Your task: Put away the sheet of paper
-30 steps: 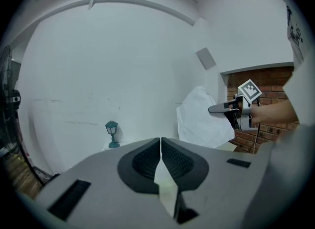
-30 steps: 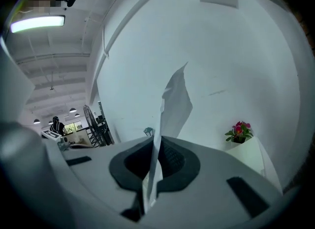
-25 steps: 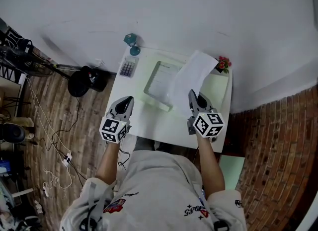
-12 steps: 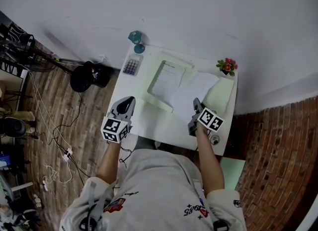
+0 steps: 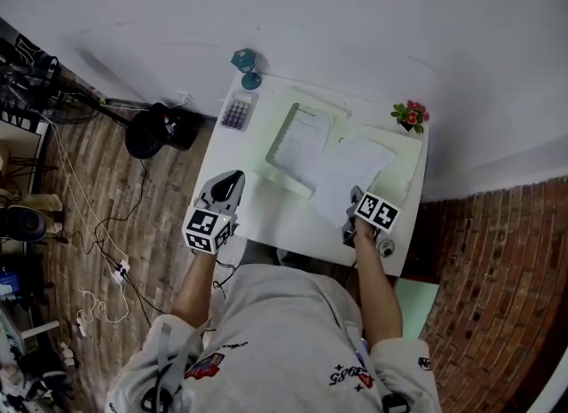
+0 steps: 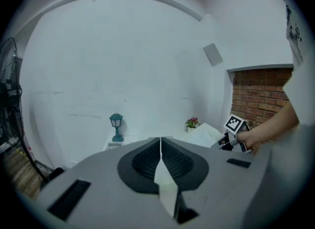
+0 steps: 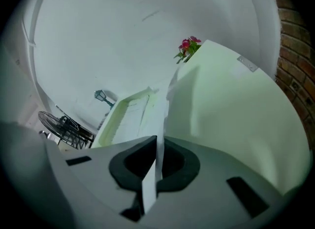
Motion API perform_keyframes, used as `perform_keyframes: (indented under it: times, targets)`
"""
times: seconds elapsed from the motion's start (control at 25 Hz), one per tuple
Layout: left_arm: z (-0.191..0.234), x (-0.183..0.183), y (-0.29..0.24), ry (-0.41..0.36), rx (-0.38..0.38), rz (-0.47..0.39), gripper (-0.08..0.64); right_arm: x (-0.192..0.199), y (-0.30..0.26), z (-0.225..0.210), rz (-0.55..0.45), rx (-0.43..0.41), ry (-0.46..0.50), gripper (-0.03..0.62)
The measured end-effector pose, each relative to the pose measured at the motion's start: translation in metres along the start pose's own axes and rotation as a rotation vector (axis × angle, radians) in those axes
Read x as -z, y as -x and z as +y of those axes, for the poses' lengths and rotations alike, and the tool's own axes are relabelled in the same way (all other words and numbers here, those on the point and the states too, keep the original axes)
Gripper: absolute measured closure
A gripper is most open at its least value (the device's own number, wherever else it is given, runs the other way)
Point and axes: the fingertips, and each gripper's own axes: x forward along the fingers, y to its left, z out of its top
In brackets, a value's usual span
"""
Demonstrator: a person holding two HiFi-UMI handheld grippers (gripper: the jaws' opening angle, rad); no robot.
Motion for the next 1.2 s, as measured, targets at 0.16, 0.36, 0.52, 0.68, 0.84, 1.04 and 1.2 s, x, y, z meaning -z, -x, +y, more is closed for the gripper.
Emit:
perform_keyframes:
  times: [0.16, 0.36, 0.52, 0.68, 0.84, 1.04, 1.2]
  targets:
    - [0.006, 0.004, 0.004, 0.007, -0.01, 0.004, 0.532, 0.01, -0.006, -0.018, 0.067, 0.13, 0.12, 0.589]
    - [0.011, 0.008, 0.01, 0.014, -0.025, 0.01, 0.532, 0.006, -0.016, -0.011, 0.016, 0.146, 0.405, 0.588]
    - [0.014, 0.013, 0.016, 0.02, -0.04, 0.016, 0.532, 0.003, -0.024, 0.006, -0.056, 0.091, 0.597, 0.588]
    - [0.02, 0.017, 0.022, 0.026, -0.059, 0.022, 0.532, 0.0, -0.032, 0.014, -0.075, 0.055, 0.608, 0.588]
    - [0.025, 0.02, 0.026, 0.033, -0.079, 0.024, 0.532, -0.011, -0.037, 0.016, -0.113, 0.061, 0.612, 0.588]
    - [0.029, 0.021, 0.028, 0.037, -0.088, 0.029, 0.532, -0.009, -0.044, 0.027, -0.092, -0.023, 0.584, 0.588]
    - [0.028, 0.02, 0.027, 0.034, -0.085, 0.029, 0.532, -0.011, -0.05, 0.033, -0.058, -0.064, 0.545, 0.588]
